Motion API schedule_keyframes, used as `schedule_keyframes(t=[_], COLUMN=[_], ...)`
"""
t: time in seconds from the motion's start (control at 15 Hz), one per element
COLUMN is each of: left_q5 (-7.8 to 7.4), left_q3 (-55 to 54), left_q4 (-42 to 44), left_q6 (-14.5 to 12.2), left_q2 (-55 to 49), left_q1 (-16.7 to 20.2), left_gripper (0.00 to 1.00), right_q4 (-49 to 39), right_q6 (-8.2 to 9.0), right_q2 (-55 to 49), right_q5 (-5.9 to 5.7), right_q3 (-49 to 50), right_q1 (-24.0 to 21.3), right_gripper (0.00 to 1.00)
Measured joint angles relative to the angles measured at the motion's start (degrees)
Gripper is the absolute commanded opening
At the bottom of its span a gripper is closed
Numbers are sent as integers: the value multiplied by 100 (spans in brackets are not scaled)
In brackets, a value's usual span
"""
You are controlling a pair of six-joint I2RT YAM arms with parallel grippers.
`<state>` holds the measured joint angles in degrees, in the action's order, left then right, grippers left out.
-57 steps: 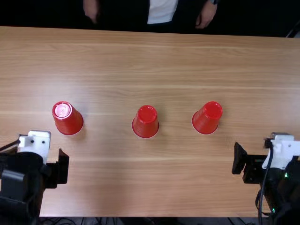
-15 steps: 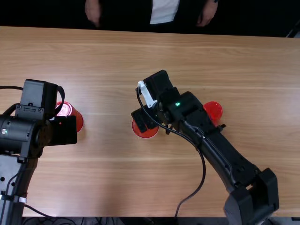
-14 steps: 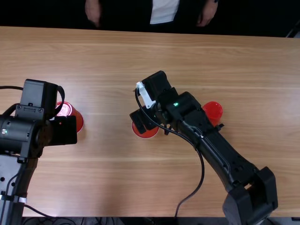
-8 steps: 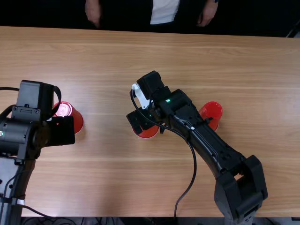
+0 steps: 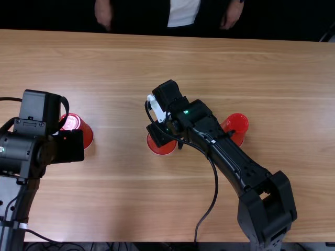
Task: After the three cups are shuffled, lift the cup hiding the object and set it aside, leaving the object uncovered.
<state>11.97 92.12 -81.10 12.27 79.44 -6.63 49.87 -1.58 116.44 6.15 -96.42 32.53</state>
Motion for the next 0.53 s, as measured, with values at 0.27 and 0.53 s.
schedule_keyframes(t=[0.27,0.53], left_q5=[2,0], left_q3=[-107,-111], left_q4=[-9,-4], left_q6=[-2,-2], left_q2=[-98,-109], left_q1=[0,0], left_gripper=[100,100], right_q4=[24,13], right_q6=[4,15], right_q2=[-63,-1029], right_q5=[4,11], right_q3=[0,0], right_q1=[0,-2], right_gripper=[23,23])
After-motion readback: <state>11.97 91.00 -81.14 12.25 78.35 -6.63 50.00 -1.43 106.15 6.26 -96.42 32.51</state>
